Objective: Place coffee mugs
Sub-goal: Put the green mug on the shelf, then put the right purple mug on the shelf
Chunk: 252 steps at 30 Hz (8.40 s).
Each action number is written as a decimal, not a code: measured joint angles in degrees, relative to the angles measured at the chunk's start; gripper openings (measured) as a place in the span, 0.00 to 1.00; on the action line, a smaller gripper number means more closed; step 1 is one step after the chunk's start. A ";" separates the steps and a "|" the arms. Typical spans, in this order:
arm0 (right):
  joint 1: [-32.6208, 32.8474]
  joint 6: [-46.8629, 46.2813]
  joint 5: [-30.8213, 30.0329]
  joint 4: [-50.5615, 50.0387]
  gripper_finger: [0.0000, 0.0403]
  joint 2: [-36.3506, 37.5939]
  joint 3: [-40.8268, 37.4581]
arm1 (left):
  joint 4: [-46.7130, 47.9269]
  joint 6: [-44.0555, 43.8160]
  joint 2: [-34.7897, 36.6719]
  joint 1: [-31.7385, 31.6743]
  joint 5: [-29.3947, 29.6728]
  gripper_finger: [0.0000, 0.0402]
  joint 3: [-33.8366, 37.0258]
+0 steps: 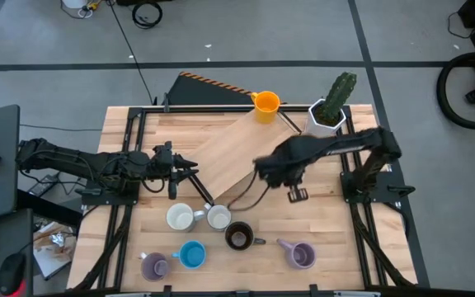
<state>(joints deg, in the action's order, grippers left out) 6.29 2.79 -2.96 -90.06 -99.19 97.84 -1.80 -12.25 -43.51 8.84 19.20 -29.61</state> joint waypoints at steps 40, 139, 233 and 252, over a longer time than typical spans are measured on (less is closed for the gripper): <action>-22.54 17.52 -6.33 3.92 0.07 7.42 0.55 | -0.16 -0.02 0.00 0.00 0.02 0.27 0.00; -31.30 1.86 -4.87 23.87 0.22 24.36 -22.86 | 0.12 -0.24 0.00 0.00 0.00 0.27 0.00; -1.98 -6.84 -15.74 39.57 0.52 31.59 -22.86 | -0.18 10.05 0.02 0.73 -21.08 0.27 0.02; 8.86 -5.88 -17.95 47.59 0.52 30.09 -23.32 | 5.01 -3.45 -0.02 11.90 -18.54 0.27 -1.88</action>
<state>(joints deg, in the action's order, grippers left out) 15.15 -3.09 -20.91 -42.48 -69.10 74.53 3.21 -15.70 -43.53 20.74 0.66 -31.48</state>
